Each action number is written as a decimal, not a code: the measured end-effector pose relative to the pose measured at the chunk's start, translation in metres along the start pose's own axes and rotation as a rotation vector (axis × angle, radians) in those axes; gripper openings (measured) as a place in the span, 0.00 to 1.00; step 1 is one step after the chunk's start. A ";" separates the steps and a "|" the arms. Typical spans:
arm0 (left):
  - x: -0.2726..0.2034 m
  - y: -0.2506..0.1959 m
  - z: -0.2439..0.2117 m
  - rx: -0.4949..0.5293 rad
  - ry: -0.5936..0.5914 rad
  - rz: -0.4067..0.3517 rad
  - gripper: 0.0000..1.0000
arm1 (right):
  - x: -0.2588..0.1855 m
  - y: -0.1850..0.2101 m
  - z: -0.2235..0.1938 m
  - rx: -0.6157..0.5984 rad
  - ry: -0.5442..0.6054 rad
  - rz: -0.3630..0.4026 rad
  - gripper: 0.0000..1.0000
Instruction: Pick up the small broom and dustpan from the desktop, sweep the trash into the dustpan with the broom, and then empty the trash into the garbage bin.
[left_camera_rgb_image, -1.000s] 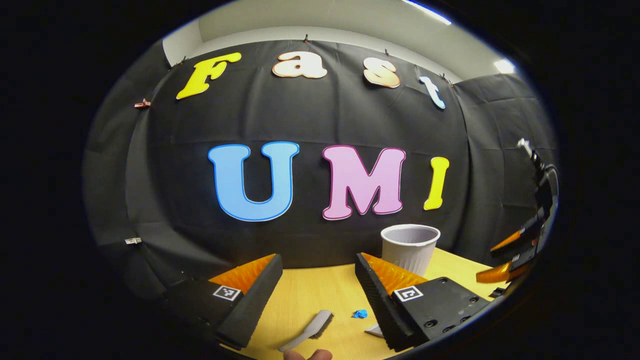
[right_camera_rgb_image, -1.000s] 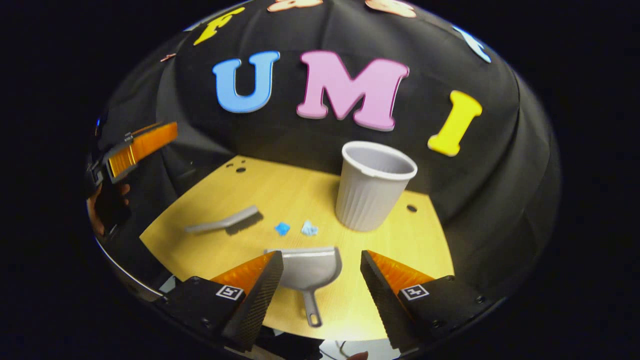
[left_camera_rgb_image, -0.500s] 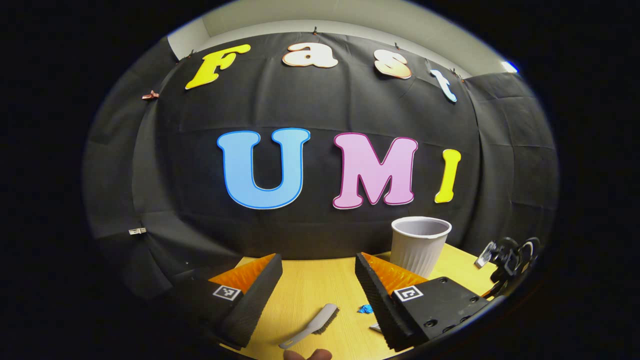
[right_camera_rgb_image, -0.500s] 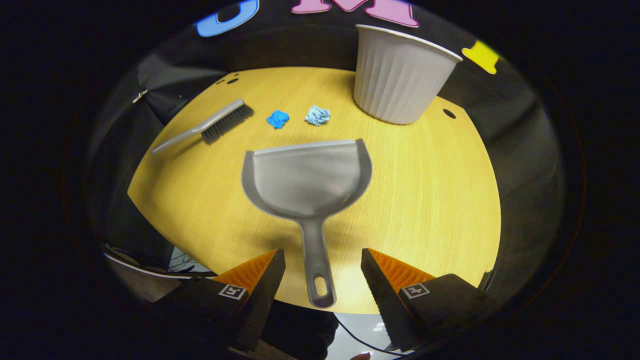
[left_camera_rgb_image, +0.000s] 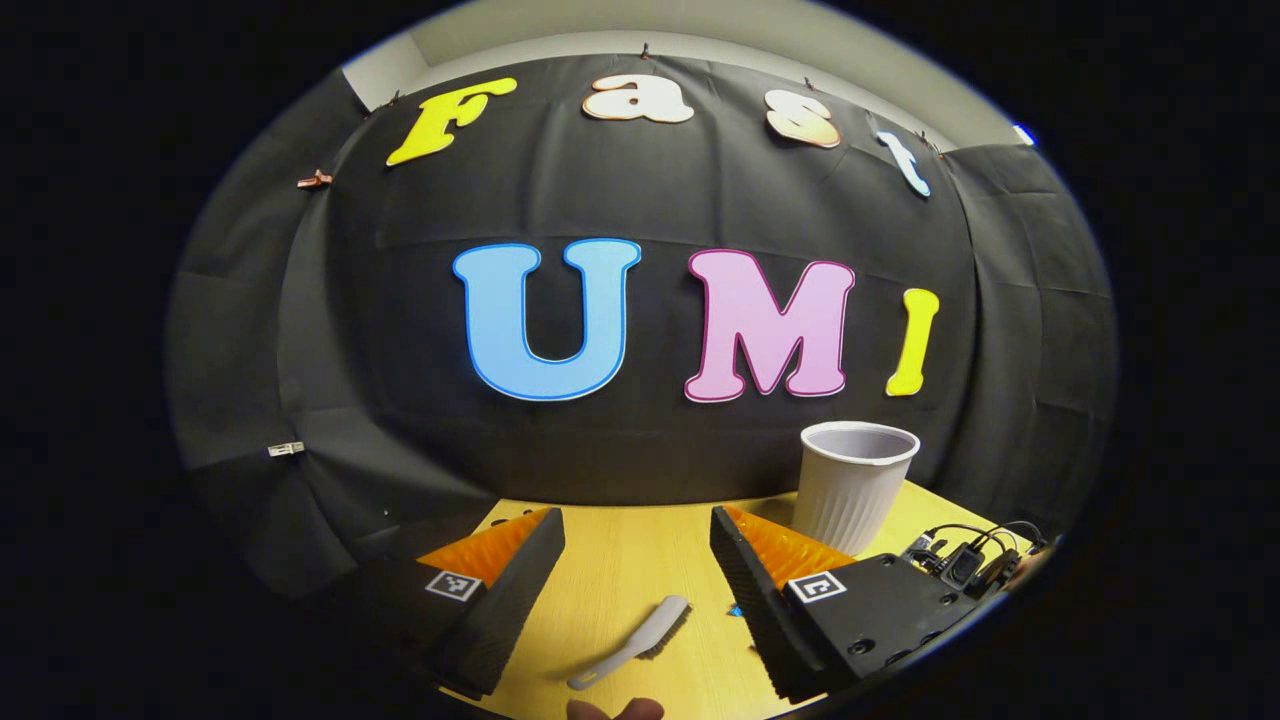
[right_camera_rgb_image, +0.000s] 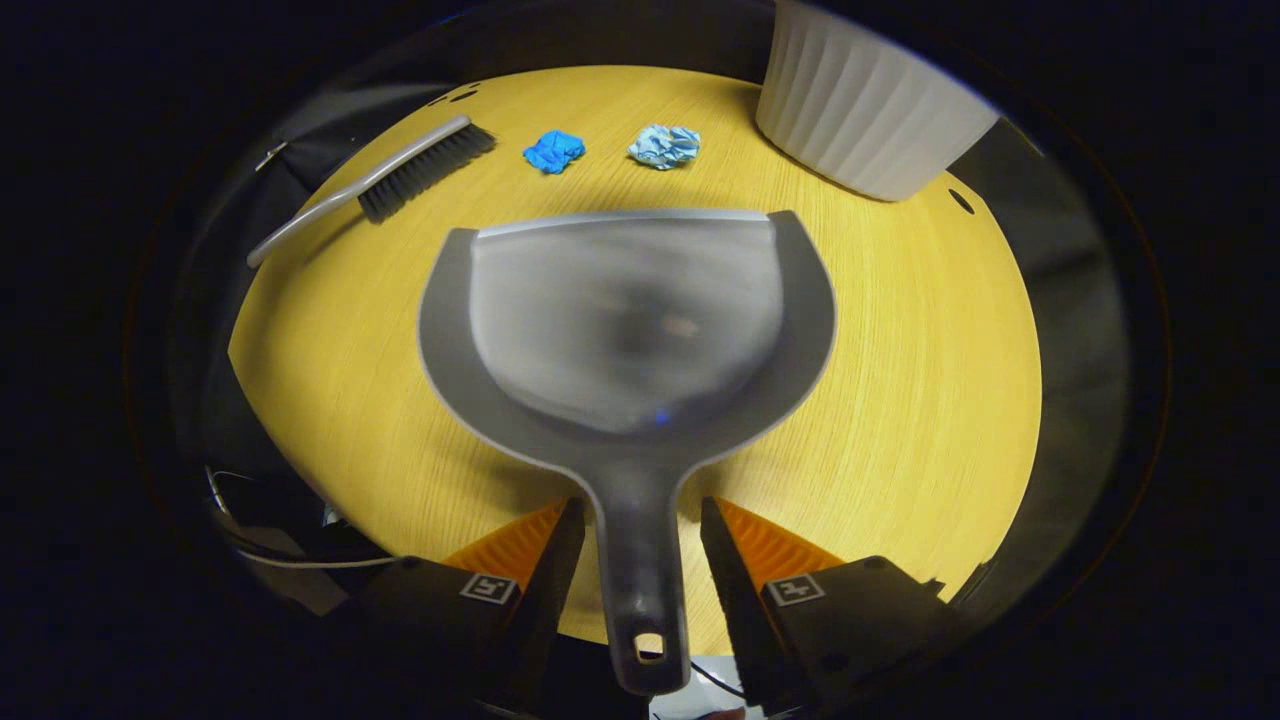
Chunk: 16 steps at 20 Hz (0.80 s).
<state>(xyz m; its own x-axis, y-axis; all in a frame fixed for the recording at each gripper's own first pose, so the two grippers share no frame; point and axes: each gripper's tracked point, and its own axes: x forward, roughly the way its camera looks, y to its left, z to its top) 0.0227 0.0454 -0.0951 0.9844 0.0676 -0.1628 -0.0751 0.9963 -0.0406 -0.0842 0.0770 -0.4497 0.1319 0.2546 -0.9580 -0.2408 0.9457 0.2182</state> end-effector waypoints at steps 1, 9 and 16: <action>0.000 0.001 -0.002 0.002 0.008 0.000 0.95 | 0.002 -0.003 0.000 -0.001 0.009 -0.010 0.72; 0.018 0.005 -0.059 0.016 0.187 -0.096 0.92 | 0.003 -0.014 -0.012 -0.119 0.103 0.007 0.37; 0.035 -0.001 -0.184 0.064 0.607 -0.283 0.96 | 0.005 -0.024 -0.008 -0.150 0.062 0.016 0.36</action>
<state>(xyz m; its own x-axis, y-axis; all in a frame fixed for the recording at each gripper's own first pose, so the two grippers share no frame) 0.0275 0.0372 -0.2816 0.6990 -0.2190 -0.6807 0.2003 0.9738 -0.1077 -0.0855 0.0544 -0.4614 0.0682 0.2519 -0.9654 -0.3842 0.8996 0.2076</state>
